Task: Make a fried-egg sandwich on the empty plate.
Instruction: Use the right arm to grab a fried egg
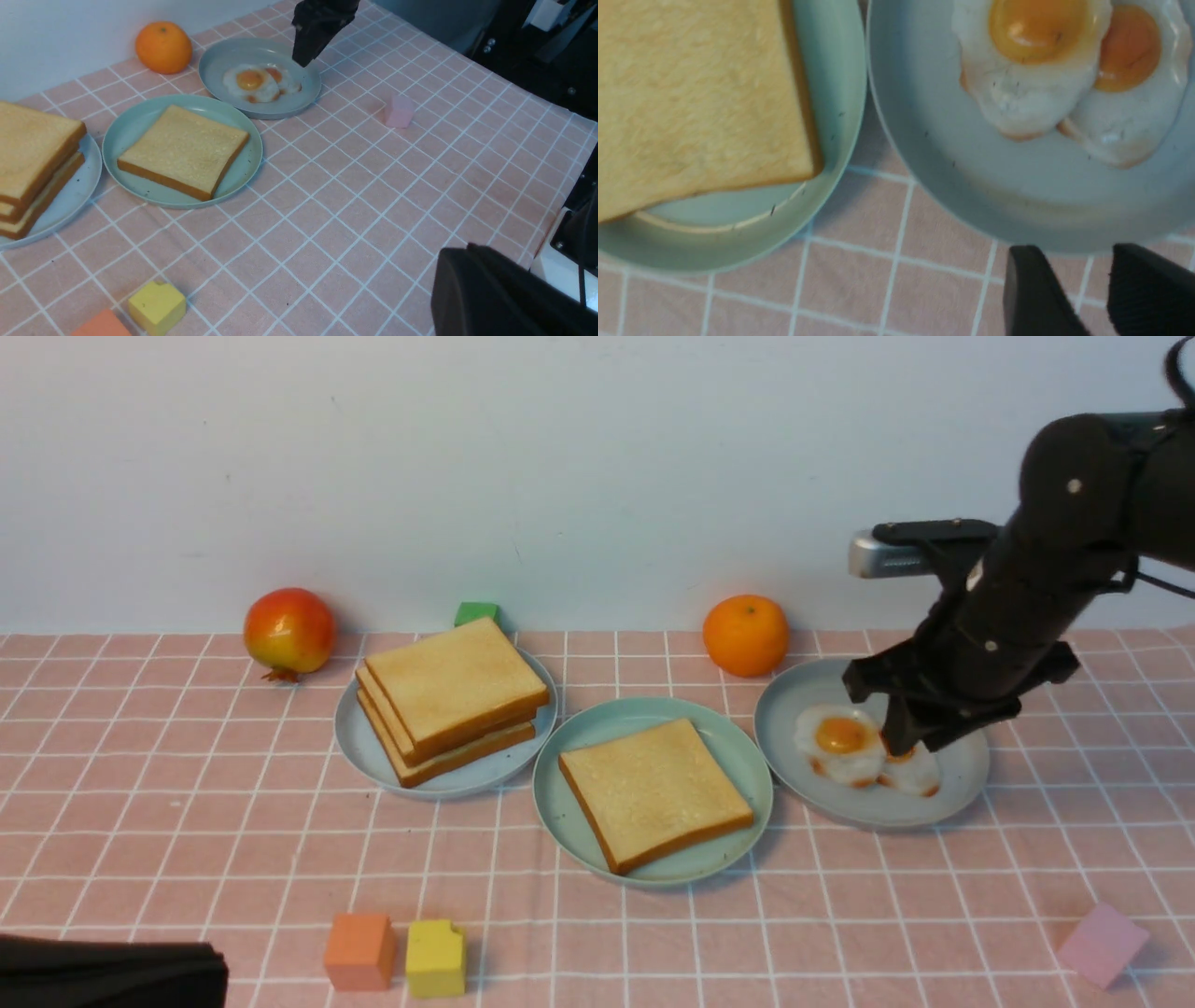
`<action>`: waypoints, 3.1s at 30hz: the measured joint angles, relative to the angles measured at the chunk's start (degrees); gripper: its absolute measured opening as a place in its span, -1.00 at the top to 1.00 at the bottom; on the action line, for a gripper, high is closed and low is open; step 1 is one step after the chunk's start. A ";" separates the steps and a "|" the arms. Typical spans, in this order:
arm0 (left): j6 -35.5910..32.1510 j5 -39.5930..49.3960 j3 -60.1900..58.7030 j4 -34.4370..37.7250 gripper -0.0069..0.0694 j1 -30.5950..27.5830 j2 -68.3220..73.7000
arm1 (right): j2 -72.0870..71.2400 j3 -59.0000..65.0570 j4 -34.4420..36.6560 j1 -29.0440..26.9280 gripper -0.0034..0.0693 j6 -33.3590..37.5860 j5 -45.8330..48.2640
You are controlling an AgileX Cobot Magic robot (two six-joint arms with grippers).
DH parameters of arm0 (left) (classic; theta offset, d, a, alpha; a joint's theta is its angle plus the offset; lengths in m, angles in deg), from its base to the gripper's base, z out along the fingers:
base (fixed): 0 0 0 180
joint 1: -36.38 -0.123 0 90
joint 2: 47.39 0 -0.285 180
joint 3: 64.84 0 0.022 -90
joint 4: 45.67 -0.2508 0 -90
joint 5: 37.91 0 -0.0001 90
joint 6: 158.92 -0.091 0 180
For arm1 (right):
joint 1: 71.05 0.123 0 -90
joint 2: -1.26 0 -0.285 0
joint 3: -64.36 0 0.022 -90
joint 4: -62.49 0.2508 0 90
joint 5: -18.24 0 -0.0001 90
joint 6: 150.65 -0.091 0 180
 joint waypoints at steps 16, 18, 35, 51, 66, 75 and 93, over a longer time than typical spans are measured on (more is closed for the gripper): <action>0.67 -1.14 -0.05 0.81 0.79 0.00 6.79 | 20.67 -20.55 -5.82 -0.06 -0.72 -6.59 0.49; 0.67 -1.14 -0.05 0.81 0.79 0.00 6.79 | 21.01 -20.90 -5.96 -0.06 -0.72 -6.97 0.42; -0.80 -2.33 -0.05 -0.01 0.79 0.00 6.79 | 21.54 -22.17 -7.08 0.24 -0.72 -8.47 0.78; -0.81 -2.47 -0.11 -0.01 0.79 0.00 6.79 | 21.84 -22.34 -5.61 0.29 -0.72 -11.49 3.29; -0.81 -2.91 -0.11 -0.01 0.79 0.00 6.79 | 21.80 -22.71 -6.09 0.29 -0.61 -11.76 3.51; -0.81 -2.91 -0.11 -0.01 0.79 0.00 6.79 | 21.35 -22.37 -3.29 0.29 -0.87 -11.98 2.60; -0.81 -2.91 -0.11 -0.01 0.79 0.00 6.79 | 22.56 -23.00 -7.78 0.70 -0.36 -13.44 3.78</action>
